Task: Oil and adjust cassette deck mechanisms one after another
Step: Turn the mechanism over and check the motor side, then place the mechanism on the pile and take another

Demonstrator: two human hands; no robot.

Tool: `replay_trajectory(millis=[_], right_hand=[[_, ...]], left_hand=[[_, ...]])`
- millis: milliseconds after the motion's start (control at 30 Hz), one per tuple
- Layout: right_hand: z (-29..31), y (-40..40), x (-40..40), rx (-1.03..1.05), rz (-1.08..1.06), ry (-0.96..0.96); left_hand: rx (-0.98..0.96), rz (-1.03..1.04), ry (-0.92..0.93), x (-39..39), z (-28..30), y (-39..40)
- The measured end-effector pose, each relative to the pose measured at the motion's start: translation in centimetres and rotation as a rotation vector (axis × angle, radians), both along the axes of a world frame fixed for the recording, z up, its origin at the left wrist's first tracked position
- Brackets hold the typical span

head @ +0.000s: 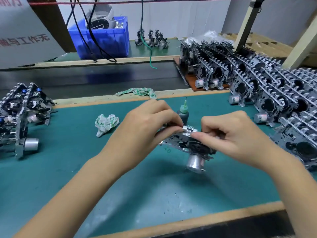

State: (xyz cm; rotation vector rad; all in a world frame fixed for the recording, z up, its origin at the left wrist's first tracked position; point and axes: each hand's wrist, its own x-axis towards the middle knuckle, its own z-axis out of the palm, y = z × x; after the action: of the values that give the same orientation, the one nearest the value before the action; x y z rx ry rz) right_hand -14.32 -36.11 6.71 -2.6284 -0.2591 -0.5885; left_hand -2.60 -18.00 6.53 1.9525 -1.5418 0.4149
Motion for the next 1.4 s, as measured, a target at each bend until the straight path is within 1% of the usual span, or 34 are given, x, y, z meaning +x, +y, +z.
replay_trajectory(millis=[133,233,333,433,533,633,833,967,1100,1167,1233,1300,1400], right_hand=[[0.1,-3.2,-2.7,0.038,-0.180,0.018],[-0.8,-5.8,-3.3,0.063,-0.332,0.052],[-1.9,-8.5,-2.1,0.090,-0.483,0.054],[-3.0,-11.6,0.9,0.117,-0.651,0.007],[-3.5,-14.7,4.5,0.141,-0.782,-0.044],[-3.9,-17.4,7.3,0.144,-0.871,-0.026],[-4.9,-20.1,10.1,0.122,-0.935,0.050],[-5.5,-20.4,10.9,0.078,-1.005,0.062],[-5.2,-20.2,10.9,-0.095,-0.999,0.120],[-4.4,-19.9,10.7,-0.231,-1.025,0.151],[-3.5,-19.0,10.0,-0.312,-1.055,0.126],[-2.6,-17.2,9.1,-0.302,-1.015,0.054],[-1.2,-12.5,8.1,-0.208,-0.839,-0.041]], left_hand=[[0.062,-0.151,0.056,-0.1,0.1,-5.5],[0.124,-0.216,0.108,0.3,-0.2,-9.9],[0.175,-0.171,0.121,1.2,-0.7,-14.7],[0.265,-0.095,0.102,2.6,-0.9,-19.6],[0.385,-0.066,0.045,3.9,-1.2,-23.8],[0.452,-0.014,0.068,5.2,-1.7,-26.9],[0.553,-0.009,0.155,7.4,-3.5,-29.9],[0.530,-0.012,0.210,7.7,-5.3,-30.5],[0.530,-0.018,0.208,7.9,-5.7,-30.5],[0.581,-0.010,0.209,7.8,-5.0,-30.2],[0.598,-0.010,0.192,7.4,-3.5,-29.4],[0.496,0.003,0.144,6.4,-1.5,-27.7],[0.273,0.070,0.009,4.8,1.1,-22.6]])
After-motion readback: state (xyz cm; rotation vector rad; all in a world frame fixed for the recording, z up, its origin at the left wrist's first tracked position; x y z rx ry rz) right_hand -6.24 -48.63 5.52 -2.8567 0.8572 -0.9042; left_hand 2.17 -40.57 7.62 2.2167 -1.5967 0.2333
